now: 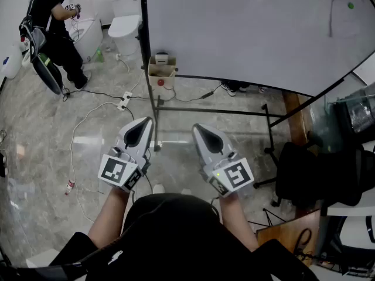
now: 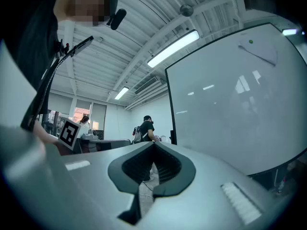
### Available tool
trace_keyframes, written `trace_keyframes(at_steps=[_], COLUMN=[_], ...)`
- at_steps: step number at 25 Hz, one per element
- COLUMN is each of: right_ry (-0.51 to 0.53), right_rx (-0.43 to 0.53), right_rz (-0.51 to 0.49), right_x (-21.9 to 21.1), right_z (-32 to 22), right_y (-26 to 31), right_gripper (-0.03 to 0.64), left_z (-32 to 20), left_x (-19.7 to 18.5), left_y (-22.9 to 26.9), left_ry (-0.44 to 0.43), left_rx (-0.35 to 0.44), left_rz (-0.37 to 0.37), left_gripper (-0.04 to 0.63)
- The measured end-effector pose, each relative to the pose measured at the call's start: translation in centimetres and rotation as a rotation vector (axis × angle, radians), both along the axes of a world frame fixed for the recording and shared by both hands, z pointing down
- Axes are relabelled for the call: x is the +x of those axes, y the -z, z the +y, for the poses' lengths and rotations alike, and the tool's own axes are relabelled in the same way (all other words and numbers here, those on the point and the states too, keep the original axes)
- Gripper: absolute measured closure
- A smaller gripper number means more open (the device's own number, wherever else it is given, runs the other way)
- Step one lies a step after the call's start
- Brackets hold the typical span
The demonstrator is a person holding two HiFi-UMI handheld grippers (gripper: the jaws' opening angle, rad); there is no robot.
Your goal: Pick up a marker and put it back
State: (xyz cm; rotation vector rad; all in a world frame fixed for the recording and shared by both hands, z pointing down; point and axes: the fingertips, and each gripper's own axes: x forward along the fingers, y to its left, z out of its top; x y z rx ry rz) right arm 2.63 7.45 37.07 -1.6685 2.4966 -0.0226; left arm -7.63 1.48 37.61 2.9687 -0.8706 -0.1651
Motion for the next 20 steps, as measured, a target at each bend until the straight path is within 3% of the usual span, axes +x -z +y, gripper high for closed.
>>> trace_keyframes(at_steps=[20], right_ry=[-0.038], right_rx=[0.001], right_rz=[-0.034], right_x=[-1.2], right_z=[-1.5], right_y=[-0.1], right_gripper=[0.607], left_z=[-2.1], left_x=[-1.6], left_y=[-0.6], left_ry=[-0.025], left_rx=[-0.016], left_rz=[-0.001], left_gripper=[0.595])
